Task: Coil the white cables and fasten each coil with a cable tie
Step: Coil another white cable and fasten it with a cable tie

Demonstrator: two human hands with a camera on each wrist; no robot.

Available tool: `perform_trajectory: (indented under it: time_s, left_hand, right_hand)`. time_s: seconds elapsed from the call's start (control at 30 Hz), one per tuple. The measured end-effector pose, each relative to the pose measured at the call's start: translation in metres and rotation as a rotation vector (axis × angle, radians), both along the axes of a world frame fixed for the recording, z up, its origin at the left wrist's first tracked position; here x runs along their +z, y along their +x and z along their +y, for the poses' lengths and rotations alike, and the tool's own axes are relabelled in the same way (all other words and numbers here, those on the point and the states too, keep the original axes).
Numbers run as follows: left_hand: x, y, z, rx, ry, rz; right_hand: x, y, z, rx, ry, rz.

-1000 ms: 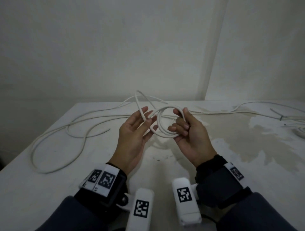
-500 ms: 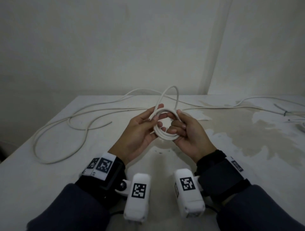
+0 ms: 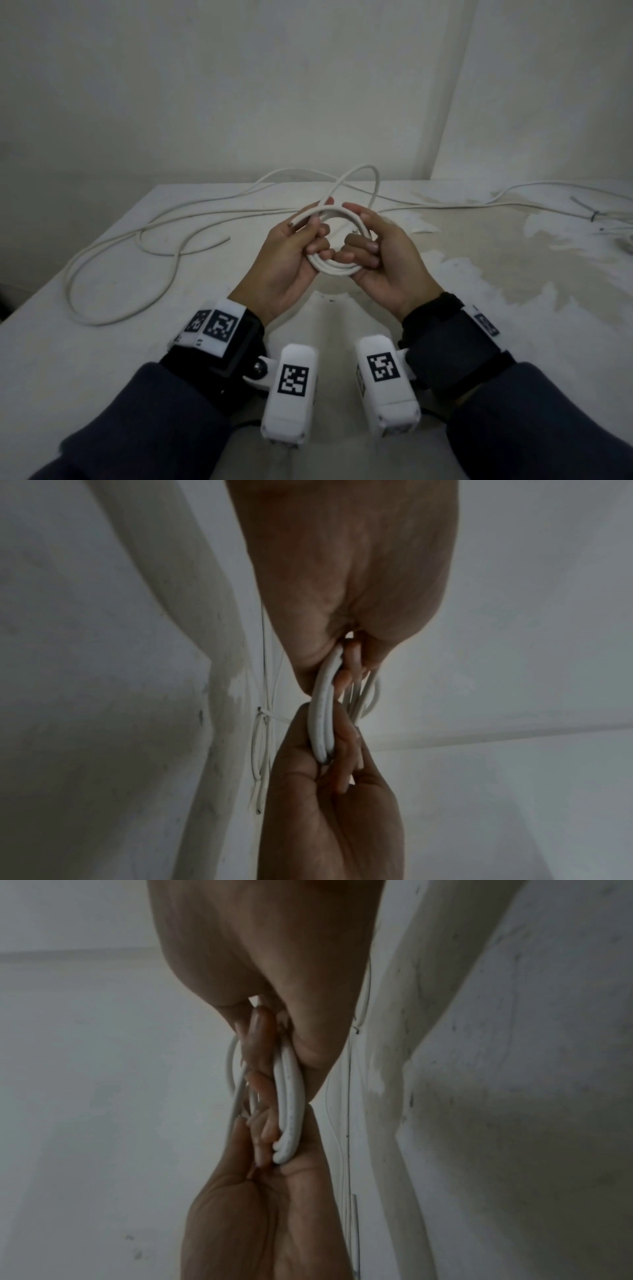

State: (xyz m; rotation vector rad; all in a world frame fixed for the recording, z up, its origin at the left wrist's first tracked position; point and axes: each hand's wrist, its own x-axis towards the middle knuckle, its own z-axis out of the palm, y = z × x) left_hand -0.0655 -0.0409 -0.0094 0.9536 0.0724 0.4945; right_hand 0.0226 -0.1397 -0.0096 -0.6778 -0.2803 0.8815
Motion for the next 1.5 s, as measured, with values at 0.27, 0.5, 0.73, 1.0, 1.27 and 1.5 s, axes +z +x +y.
perform_trajectory:
  time_s: [0.27, 0.5, 0.73, 1.0, 1.27, 1.5]
  left_hand:
    - [-0.001, 0.0, 0.006, 0.05, 0.006, 0.07]
    - [0.005, -0.003, -0.001, 0.095, 0.219, 0.149]
    - [0.01, -0.004, 0.001, -0.044, 0.067, 0.082]
    - [0.003, -0.008, 0.003, -0.059, 0.323, 0.202]
    - [0.001, -0.013, 0.016, -0.151, 0.048, 0.139]
    - [0.002, -0.009, 0.011, -0.248, -0.042, 0.271]
  right_hand:
    - [-0.005, -0.006, 0.003, 0.049, -0.046, 0.0]
    - [-0.005, -0.003, -0.002, 0.133, -0.062, -0.039]
    - [-0.002, -0.003, -0.003, 0.103, -0.012, -0.052]
    - [0.004, -0.004, -0.006, -0.022, -0.042, -0.037]
    - [0.007, -0.002, -0.009, -0.027, -0.108, -0.129]
    - [0.006, -0.004, -0.008, 0.049, -0.248, -0.255]
